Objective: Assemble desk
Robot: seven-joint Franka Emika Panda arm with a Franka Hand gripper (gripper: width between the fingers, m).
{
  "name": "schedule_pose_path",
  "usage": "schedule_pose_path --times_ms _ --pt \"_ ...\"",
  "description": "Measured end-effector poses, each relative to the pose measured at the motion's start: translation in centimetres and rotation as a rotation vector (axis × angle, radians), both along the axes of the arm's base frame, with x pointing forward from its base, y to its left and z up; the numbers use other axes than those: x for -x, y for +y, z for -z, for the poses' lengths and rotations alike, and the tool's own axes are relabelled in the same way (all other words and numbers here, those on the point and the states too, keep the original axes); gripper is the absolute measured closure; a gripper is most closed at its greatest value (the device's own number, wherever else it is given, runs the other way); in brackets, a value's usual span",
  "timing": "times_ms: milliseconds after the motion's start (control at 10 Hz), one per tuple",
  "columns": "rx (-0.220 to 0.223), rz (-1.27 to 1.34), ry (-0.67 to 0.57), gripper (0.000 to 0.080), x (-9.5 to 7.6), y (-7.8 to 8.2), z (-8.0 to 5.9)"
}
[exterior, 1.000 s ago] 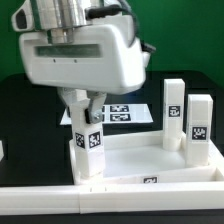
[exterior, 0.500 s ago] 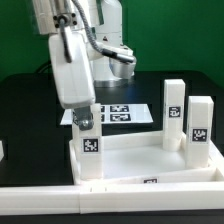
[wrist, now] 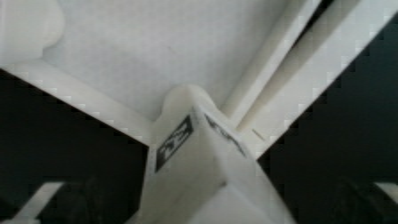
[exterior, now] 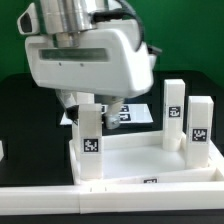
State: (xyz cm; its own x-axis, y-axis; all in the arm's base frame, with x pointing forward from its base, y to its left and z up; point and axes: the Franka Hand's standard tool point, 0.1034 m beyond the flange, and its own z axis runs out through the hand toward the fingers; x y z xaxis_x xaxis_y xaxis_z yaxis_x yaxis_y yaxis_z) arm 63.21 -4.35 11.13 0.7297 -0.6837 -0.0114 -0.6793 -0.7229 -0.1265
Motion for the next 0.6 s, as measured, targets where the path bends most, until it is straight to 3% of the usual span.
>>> schedule_pose_path --times_ms 300,400,500,600 --pt "0.034 -0.229 -0.026 0.0151 -0.01 -0.32 0.09" --pt "0.102 -0.468 -0.062 0.0151 -0.28 -0.42 0.1" --pt "0.139 -0.63 -0.088 0.0151 -0.67 -0.46 -0.05" --pt "0.132 -0.593 -0.086 0.024 -0.62 -0.49 0.0"
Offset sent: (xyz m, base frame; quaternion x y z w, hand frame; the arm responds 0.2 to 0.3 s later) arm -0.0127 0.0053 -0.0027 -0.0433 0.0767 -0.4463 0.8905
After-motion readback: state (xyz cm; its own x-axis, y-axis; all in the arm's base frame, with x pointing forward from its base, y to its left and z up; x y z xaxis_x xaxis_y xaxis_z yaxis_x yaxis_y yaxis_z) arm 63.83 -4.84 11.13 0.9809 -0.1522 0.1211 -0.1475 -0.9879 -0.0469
